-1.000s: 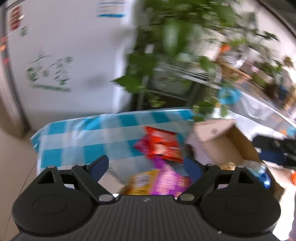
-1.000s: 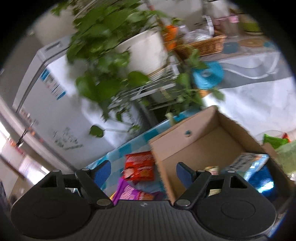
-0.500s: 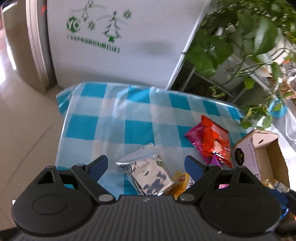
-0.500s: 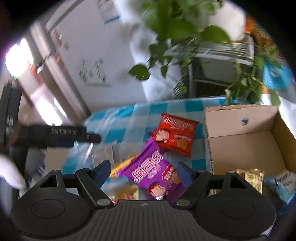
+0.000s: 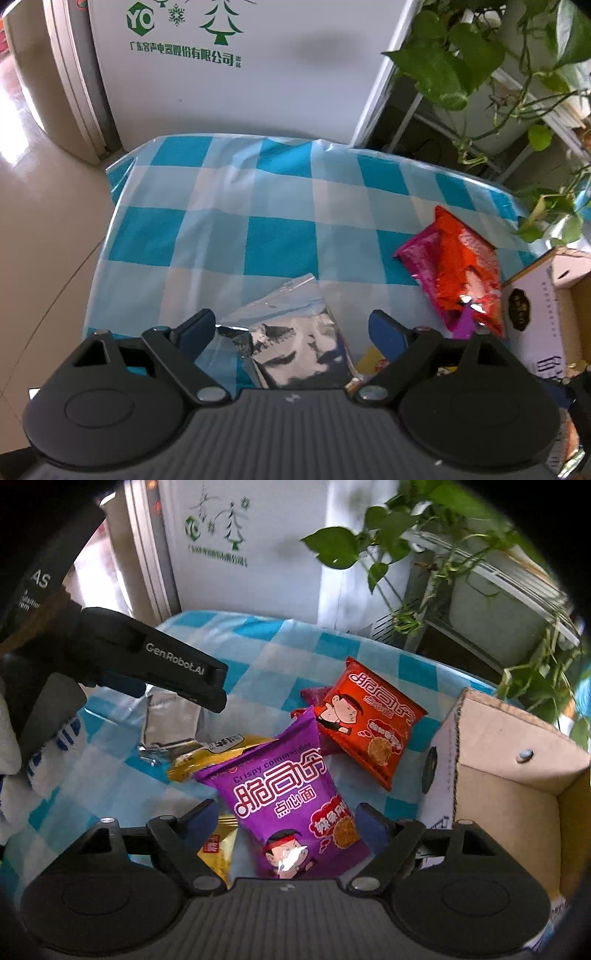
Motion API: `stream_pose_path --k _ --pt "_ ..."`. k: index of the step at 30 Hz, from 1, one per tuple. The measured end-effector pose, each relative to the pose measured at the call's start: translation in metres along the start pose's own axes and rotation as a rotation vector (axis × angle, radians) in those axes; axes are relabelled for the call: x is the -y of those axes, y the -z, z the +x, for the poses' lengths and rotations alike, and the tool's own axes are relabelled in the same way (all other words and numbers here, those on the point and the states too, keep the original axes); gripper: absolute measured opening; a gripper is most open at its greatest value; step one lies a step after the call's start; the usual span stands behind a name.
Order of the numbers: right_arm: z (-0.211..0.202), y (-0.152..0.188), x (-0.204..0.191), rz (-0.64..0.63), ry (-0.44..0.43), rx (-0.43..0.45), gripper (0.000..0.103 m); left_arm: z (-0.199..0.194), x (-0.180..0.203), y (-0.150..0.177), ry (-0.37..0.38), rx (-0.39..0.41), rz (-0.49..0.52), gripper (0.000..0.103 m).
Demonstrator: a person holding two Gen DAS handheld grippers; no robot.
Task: Organize snacks
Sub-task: 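Grasp the silver foil pack with the left tool while the right tool grasps the purple Crispy commander bag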
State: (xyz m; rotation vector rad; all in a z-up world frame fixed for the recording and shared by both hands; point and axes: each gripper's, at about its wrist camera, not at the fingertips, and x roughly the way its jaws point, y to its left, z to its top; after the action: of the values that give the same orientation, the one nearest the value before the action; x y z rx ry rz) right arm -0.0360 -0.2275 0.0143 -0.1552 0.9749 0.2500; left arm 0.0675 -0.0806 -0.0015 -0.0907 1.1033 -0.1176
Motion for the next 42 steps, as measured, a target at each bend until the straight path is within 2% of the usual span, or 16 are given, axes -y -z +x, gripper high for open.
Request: stream_pose_path --k 6,9,13,15,17,19,22,28,29,30,38,42 --pt "0.018 -0.006 -0.007 -0.054 0.017 -0.027 0.089 0.01 0.001 0.002 -0.023 -0.021 0.015 0.091" --pt "0.027 -0.007 -0.006 -0.045 0.049 -0.048 0.089 0.016 0.0 0.005 -0.031 -0.045 0.026 0.091" --pt "0.035 -0.003 -0.005 -0.01 0.04 -0.081 0.089 0.017 0.002 0.009 -0.04 -0.036 0.066 0.094" --pt "0.034 -0.003 -0.005 -0.005 0.035 -0.087 0.086 0.016 -0.001 0.01 -0.042 -0.031 0.07 0.093" --pt "0.033 -0.005 -0.003 0.031 0.022 -0.094 0.081 0.015 -0.003 0.011 -0.038 -0.026 0.071 0.091" --pt "0.031 -0.007 -0.003 0.067 0.009 -0.108 0.078 0.013 -0.004 0.012 -0.028 -0.018 0.085 0.085" --pt "0.027 -0.005 -0.006 0.085 -0.03 -0.115 0.078 0.011 -0.008 0.014 -0.014 -0.002 0.108 0.082" --pt "0.024 -0.004 -0.006 0.141 -0.029 -0.138 0.077 0.006 -0.017 0.017 0.015 0.009 0.107 0.077" --pt "0.023 -0.005 -0.004 0.159 -0.031 -0.136 0.077 0.005 -0.019 0.017 0.024 0.011 0.102 0.075" --pt "0.021 -0.005 -0.001 0.176 -0.034 -0.131 0.077 0.004 -0.019 0.017 0.035 0.013 0.099 0.064" --pt "0.012 -0.009 0.008 0.221 -0.016 -0.08 0.078 0.003 -0.027 0.015 0.05 0.016 0.063 0.064" --pt "0.01 -0.009 0.013 0.249 -0.007 -0.074 0.078 0.002 -0.028 0.016 0.031 0.017 0.069 0.064"
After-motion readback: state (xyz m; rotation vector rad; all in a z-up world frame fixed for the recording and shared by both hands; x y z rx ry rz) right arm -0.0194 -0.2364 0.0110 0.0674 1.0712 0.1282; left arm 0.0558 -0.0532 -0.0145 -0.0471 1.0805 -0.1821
